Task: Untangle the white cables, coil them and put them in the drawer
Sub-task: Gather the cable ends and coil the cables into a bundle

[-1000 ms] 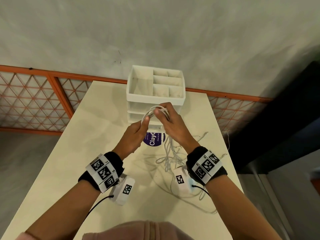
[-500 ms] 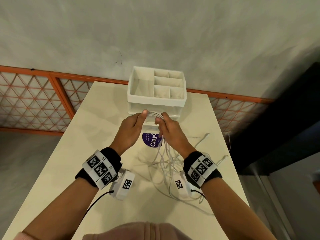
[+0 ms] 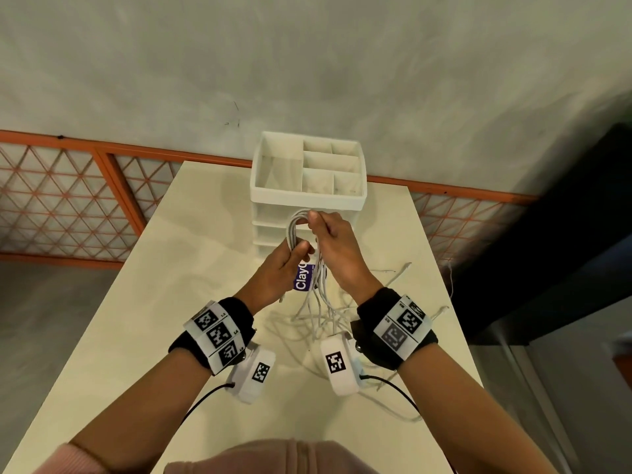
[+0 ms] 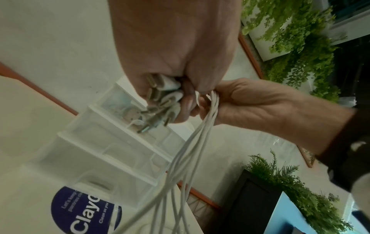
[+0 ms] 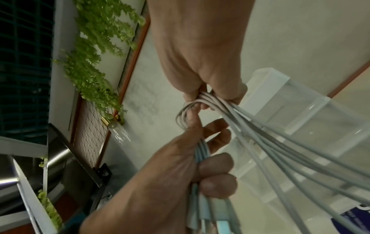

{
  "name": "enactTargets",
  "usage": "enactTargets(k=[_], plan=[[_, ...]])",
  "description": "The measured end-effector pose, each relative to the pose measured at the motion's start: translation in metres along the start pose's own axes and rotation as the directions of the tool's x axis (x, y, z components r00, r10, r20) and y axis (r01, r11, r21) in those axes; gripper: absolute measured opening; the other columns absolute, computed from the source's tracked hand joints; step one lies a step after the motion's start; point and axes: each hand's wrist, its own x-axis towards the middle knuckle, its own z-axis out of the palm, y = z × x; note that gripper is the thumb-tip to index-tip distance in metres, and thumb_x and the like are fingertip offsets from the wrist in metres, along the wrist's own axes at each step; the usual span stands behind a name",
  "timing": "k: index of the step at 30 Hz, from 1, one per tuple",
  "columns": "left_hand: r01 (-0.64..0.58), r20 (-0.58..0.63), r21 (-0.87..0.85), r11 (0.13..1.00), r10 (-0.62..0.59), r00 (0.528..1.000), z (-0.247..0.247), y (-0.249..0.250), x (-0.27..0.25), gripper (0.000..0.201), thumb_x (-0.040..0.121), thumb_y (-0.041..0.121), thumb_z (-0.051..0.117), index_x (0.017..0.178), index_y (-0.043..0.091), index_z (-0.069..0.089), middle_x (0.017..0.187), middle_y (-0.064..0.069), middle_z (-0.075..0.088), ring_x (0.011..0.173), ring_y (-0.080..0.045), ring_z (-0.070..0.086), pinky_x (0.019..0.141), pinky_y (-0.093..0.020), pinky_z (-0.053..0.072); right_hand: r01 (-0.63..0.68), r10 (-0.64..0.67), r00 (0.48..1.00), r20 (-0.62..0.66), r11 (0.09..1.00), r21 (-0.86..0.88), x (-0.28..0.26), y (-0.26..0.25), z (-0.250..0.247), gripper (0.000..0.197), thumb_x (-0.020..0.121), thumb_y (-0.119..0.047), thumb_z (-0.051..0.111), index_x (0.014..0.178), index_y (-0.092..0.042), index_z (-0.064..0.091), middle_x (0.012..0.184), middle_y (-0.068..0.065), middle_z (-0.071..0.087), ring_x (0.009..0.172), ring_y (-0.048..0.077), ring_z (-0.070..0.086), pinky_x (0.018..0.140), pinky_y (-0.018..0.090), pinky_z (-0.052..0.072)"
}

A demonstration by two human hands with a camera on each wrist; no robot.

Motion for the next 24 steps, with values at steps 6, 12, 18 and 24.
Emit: enactTargets(k=[6,12,18,24], plan=[[-0.018,0.084,-0.032,0.999,0.020,0.996,0.008,0.010,-0.004,0.029,0.103,0.021,0.032,0.077,0.025,0.044,0.035,0.013,0.040,0.032,0.000,0.032,0.041,-0.009,0.027,-0.032,0.028,0.998,0.049,0.997,0.076,0.000,-0.002,0.001,0.035,0.101,-0.022,0.040,0.111,0.000,0.065,0.105,0.013,0.069,0.103,0.021,0.065,0.096,0.032,0.048],[-0.004,0.118,0.073,0.997,-0.004,0.993,0.006,0.013,-0.006,0.029,0.103,0.024,0.030,0.081,0.019,0.049,0.053,0.014,0.058,0.037,0.003,0.045,0.042,-0.008,0.031,0.069,-0.004,0.977,0.214,0.954,-0.293,0.003,-0.002,-0.015,0.028,0.099,-0.026,0.045,0.107,-0.004,0.059,0.085,0.003,0.061,0.066,0.006,0.055,0.067,0.026,0.041],[-0.066,0.129,0.242,0.968,0.035,0.991,0.006,0.003,-0.006,0.033,0.101,0.027,0.036,0.073,0.013,0.049,0.061,0.010,0.049,0.050,0.002,0.047,0.054,-0.013,0.037,0.176,-0.017,0.947,0.320,0.863,-0.474,0.006,-0.017,-0.031,0.037,0.097,-0.010,0.040,0.131,-0.009,0.053,0.113,0.015,0.067,0.098,0.023,0.065,0.088,0.026,0.047],[0.033,0.231,0.054,0.998,-0.044,0.972,0.004,0.021,-0.016,0.034,0.102,0.017,0.034,0.074,0.008,0.050,0.050,0.012,0.047,0.034,0.004,0.044,0.041,-0.004,0.032,0.017,0.133,0.911,0.391,0.934,-0.358,0.010,-0.026,-0.034,0.039,0.096,-0.005,0.037,0.131,-0.010,0.054,0.127,0.012,0.063,0.113,0.018,0.061,0.099,0.021,0.043]])
